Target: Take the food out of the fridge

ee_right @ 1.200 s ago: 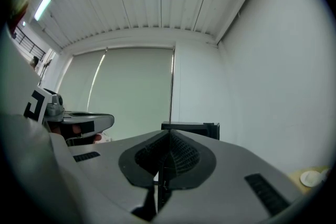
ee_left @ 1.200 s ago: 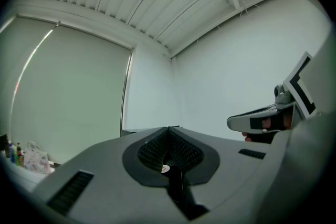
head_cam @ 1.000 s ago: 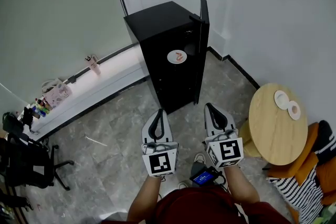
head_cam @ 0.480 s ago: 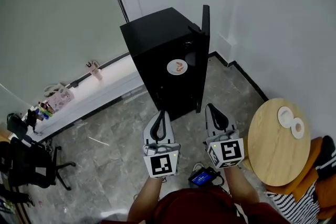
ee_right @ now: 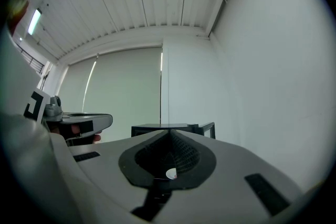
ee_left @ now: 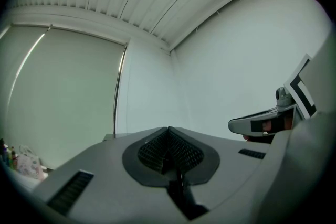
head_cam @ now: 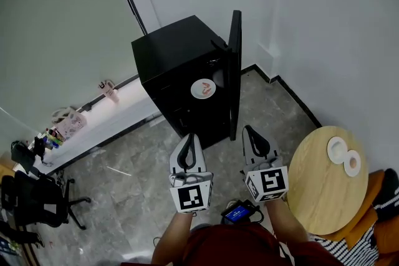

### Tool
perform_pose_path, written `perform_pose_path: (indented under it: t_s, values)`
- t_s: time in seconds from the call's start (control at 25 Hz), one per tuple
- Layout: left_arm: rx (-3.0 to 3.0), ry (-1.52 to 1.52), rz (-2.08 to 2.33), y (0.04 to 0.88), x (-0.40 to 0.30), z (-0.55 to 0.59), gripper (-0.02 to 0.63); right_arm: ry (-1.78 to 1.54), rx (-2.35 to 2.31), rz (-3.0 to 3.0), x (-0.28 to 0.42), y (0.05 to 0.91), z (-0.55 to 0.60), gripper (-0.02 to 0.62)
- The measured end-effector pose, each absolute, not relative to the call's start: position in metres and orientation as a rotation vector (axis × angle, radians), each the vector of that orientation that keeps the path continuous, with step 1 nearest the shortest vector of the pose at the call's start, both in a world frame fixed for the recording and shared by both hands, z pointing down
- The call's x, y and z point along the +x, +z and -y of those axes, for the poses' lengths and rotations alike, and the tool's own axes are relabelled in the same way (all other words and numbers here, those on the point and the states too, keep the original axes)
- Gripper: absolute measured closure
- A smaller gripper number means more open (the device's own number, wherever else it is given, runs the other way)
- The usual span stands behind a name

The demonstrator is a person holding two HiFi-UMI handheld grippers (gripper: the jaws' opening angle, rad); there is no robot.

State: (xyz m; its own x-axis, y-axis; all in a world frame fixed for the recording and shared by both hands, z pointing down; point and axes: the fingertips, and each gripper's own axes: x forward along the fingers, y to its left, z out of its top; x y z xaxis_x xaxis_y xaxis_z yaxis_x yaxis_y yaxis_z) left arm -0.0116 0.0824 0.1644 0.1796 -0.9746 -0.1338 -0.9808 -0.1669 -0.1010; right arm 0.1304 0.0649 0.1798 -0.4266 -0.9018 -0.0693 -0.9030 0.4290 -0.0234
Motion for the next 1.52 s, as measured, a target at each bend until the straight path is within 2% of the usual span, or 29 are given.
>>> perform_pose_path:
  t_s: [0.4,0.6,1.52]
  values:
    - [-2.255,0.201,-1.937,0.154,-0.005,-0.056,0.592,0.048,-1.607,-2.632,0.134,0.176,-0.033,0.572]
    - [-2.257,0.163,-1.948,0.163,-0.018,-0.037,0.594,0.078,-1.606,-2.655,0.122,0.177,-0.015,0.572]
    - [-2.368,0.285,-1.862,0.168,-0.090,0.090,0.594,0.151,-1.715,-2.642,0.035,0.181,0.096,0.572]
